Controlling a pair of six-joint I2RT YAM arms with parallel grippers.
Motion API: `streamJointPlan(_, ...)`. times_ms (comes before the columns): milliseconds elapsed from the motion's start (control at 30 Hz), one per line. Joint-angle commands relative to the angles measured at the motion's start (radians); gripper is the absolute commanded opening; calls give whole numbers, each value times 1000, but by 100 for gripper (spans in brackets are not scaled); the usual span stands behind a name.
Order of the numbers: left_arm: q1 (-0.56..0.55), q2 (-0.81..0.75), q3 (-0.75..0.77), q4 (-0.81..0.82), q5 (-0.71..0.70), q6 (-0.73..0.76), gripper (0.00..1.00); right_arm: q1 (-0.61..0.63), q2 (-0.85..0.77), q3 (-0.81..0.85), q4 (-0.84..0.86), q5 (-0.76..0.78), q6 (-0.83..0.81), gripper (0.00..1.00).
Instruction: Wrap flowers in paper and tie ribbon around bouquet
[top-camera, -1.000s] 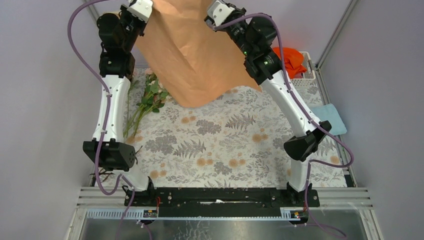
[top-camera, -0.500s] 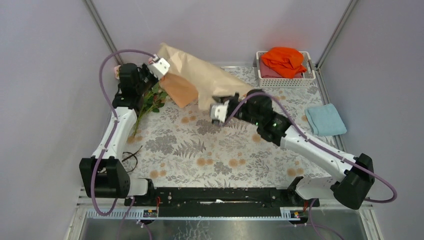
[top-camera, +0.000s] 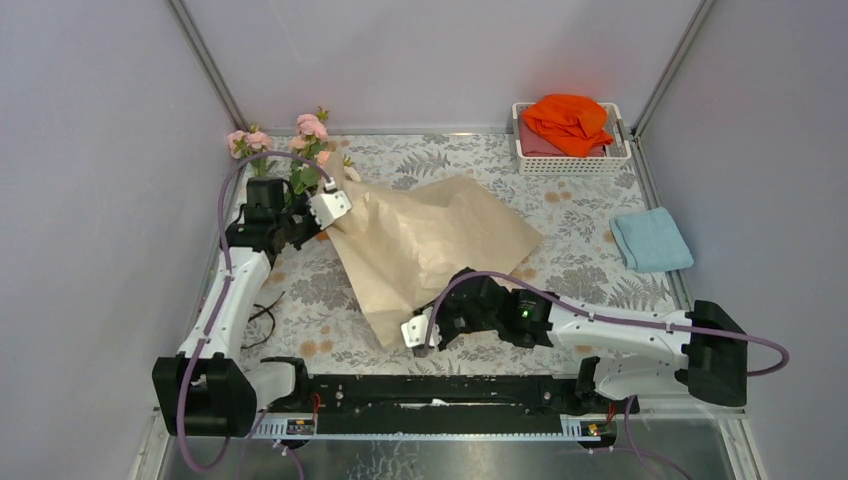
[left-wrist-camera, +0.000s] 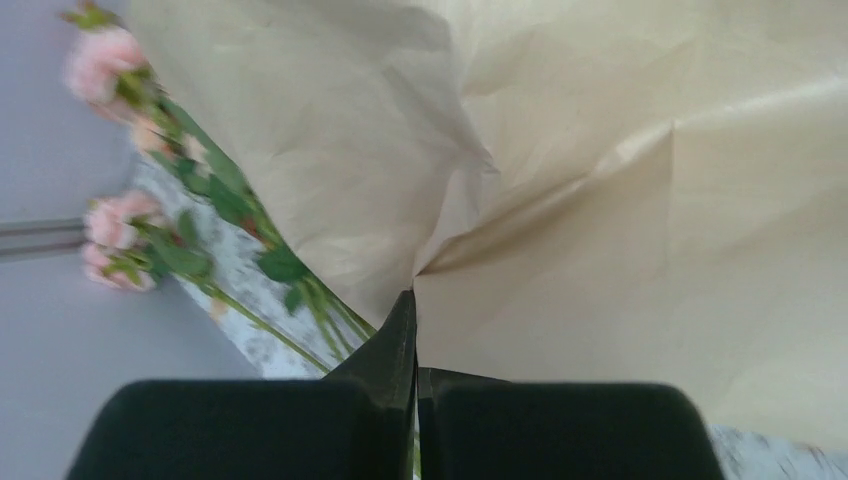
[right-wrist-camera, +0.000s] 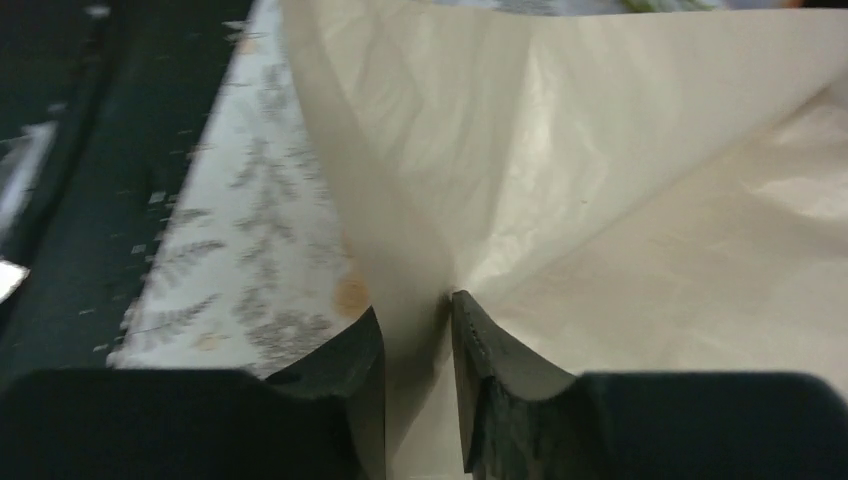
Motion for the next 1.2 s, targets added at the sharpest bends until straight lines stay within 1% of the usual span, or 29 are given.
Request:
streamJointPlan(0,-17,-65,-139,-234,17,103,0,74,-2,-38,-103,-54,219,52)
streamJointPlan(33,-25,-78,-159,-260,20,110,0,75,-14,-28,-115,-87,271,67)
streamJointPlan(67,-27,-90,-171,-292,20,119,0,75,-33,-11,-139,-126,323,87)
streamJointPlan(100,-27,-103,-182,-326,13,135,0,75,-56,7,-163,-157,372,98)
streamJointPlan(133,-27,-117,-192,-357,6,160,0,75,-86,24,-184,-178,414,99)
streamJointPlan(233,-27,-165,-231,-433,-28,241,0,74,-196,68,-255,-119,542,100)
streamJointPlan(300,-27,-191,-259,-448,-48,271,0,59,-275,87,-307,-95,578,100)
streamJointPlan(367,-28,-212,-285,-447,-57,301,0,19,-355,84,-313,-107,619,100)
streamJointPlan(400,-30,-221,-296,-448,-55,313,0,-4,-394,77,-295,-82,647,100)
streamJointPlan(467,-37,-232,-306,-449,-38,326,0,-55,-454,59,-242,31,745,100)
streamJointPlan(533,-45,-228,-302,-448,-8,325,0,-128,-465,52,-220,179,824,100)
streamJointPlan(633,-64,-216,-296,-408,-2,296,0,-277,-353,99,-281,230,920,100)
streamJointPlan(733,-83,-213,-301,-342,-7,282,0,-406,-132,173,-367,328,1027,99)
streamJointPlan(800,-99,-212,-297,-309,-7,266,0,-461,-11,205,-398,398,1068,95)
streamJointPlan(867,-113,-210,-268,-246,-17,230,0,-499,78,214,-383,445,1085,93)
streamJointPlan(967,-122,-194,-200,-125,-55,185,0,-567,184,188,-306,471,1102,91)
streamJointPlan(1100,-152,-135,-92,-77,-99,266,0,-669,341,173,-253,446,1145,82)
streamJointPlan(1167,-178,-84,-49,-55,-128,288,0,-689,396,166,-225,458,1161,80)
